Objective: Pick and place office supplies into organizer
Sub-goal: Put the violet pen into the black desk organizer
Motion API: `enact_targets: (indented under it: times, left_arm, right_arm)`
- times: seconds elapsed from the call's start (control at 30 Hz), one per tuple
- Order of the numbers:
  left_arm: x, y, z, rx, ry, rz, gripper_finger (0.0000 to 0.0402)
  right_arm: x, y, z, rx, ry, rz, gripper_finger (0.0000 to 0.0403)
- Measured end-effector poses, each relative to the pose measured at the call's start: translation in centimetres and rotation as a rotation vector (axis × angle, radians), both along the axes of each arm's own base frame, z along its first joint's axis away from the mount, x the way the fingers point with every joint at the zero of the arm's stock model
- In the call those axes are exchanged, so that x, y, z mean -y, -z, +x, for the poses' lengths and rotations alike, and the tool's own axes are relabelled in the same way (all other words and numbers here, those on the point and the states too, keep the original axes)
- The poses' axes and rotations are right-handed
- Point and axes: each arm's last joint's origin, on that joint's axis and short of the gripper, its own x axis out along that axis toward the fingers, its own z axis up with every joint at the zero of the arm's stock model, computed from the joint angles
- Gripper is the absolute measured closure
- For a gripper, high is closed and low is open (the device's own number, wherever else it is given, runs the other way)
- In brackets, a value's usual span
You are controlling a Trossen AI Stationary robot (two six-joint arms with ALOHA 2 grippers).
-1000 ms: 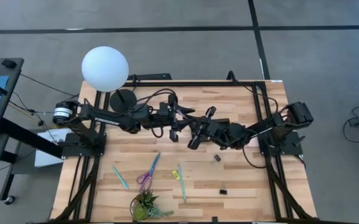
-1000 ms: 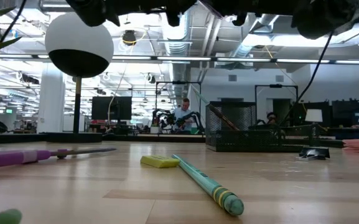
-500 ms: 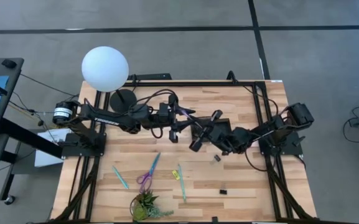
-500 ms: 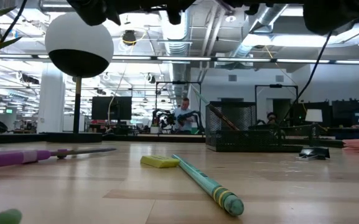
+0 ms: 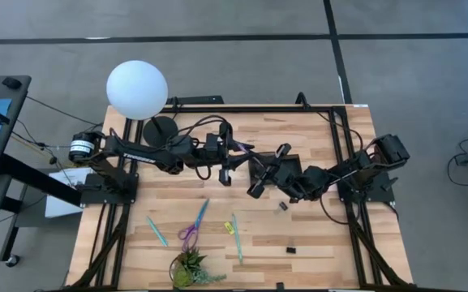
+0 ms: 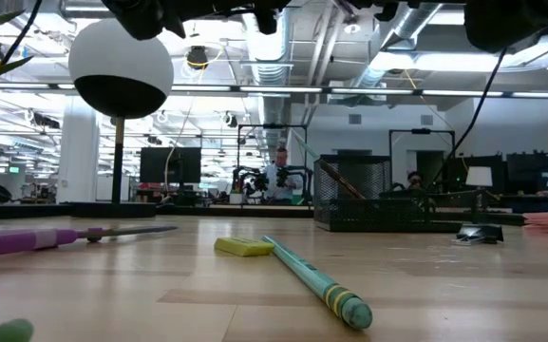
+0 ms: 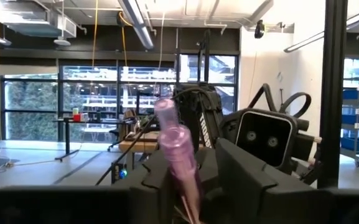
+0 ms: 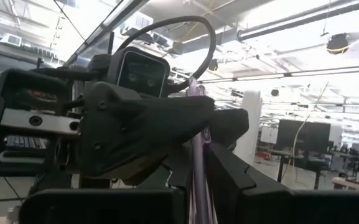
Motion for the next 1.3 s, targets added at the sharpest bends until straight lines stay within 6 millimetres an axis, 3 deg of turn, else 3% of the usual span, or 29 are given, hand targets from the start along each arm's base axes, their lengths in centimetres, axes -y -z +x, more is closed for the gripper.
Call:
enact_targets:
  times: [0.2, 0.53, 0.7, 0.97, 1.13, 1.3]
  left_arm:
    - [0.0, -0.1, 0.0, 0.006, 0.003, -0.001, 0.0347]
    - [0.0, -0.1, 0.0, 0.005, -0.001, 0.0, 0.0355]
    - [-0.1, -0.1, 0.0, 0.005, -0.01, 0.002, 0.0379]
    - [-0.5, 0.2, 0.0, -0.017, -0.05, -0.02, 0.038]
    - [-1.3, 1.3, 0.3, -0.122, -0.14, -0.04, 0.038]
    - [-2.2, 2.5, 0.4, -0.251, -0.175, -0.026, 0.038]
  right_arm:
    - [0.0, 0.0, 0.0, -0.004, 0.007, -0.011, 0.0377]
    - [-0.4, -0.1, -0.3, -0.017, 0.039, -0.042, 0.0378]
    - [-0.8, -0.1, -0.4, -0.018, 0.037, -0.042, 0.0354]
    - [-1.3, -0.2, -0.8, -0.015, 0.07, 0.01, 0.0333]
    - [-2.9, -0.4, -1.6, -0.071, 0.129, -0.03, 0.0331]
    - [-5.5, -1.2, -3.3, -0.066, 0.06, -0.043, 0.0331]
